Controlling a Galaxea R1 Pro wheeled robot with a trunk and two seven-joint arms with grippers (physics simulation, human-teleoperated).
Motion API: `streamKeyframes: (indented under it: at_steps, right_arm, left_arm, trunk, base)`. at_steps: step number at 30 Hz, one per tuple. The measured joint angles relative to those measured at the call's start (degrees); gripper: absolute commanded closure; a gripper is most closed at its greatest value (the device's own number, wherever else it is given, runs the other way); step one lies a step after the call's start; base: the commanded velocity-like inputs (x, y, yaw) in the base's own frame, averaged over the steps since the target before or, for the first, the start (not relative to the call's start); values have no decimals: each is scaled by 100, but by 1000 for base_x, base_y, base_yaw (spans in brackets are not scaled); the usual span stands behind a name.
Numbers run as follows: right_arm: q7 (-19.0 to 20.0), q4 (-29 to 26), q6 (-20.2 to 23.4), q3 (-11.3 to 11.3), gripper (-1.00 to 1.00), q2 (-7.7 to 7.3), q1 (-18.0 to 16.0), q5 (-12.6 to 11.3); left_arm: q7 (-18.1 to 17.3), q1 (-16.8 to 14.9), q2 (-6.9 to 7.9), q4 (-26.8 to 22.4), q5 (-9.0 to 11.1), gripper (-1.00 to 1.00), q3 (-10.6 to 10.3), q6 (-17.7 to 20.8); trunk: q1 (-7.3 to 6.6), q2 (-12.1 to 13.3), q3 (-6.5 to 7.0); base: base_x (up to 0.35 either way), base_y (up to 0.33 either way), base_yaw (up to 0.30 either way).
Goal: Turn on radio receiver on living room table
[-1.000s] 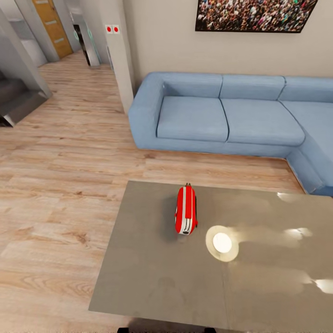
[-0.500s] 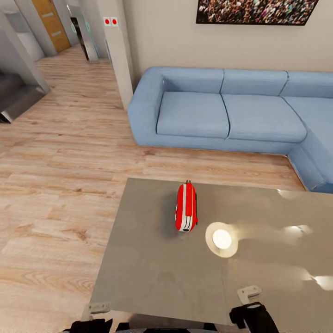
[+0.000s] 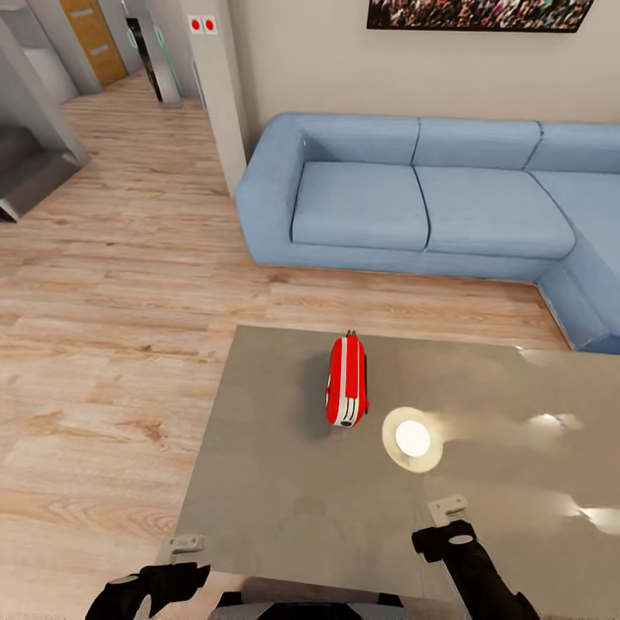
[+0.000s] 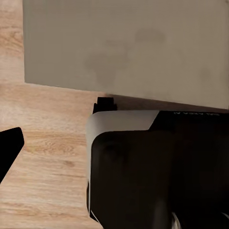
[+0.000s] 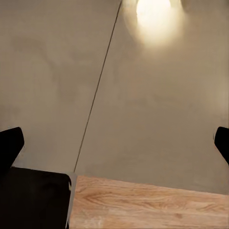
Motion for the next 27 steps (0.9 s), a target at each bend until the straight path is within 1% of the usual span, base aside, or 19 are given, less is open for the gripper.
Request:
streamKeyframes:
  at_steps: [3,4,7,10,19,24,27]
  right_arm:
    - [4,352,-250,0,-100,8,-207,5]
    - [6,521,-393,0,-100,11,-320,5]
    - [8,708,-573,0,-100,15,-450,12]
    - [10,767,-652,0,-100,17,-505,26]
    - [119,471,-667,8,-100,33,-533,50]
    - [144,21,-621,27,-100,35,-535,66]
    - [144,-65,-595,27,-100,35,-535,69]
  left_arm:
    - [-32,-165,6,222,-4,-100,0,-167]
    - [-47,-244,7,330,-5,-100,0,-294]
    - [-64,-332,7,454,-7,-100,-1,-502]
    - [-76,-372,8,497,-3,-100,-6,-618]
    - [-76,-405,-6,421,2,-100,-8,-683]
    - [-76,-407,-9,410,2,-100,-9,-687]
    - [-76,-407,-9,409,1,-100,-9,-688]
  trunk:
    - [-1,0,-28]
    - [0,0,-37]
    - [-1,0,-65]
    - [-1,0,-93]
    - [-1,-1,-171]
    - [-1,-1,-183]
    - [-1,-1,-185]
  base:
    - [0,0,0]
    - [0,0,0]
    - [0,0,0]
    - [0,0,0]
    - [0,0,0]
    - [0,0,0]
    - [0,0,0]
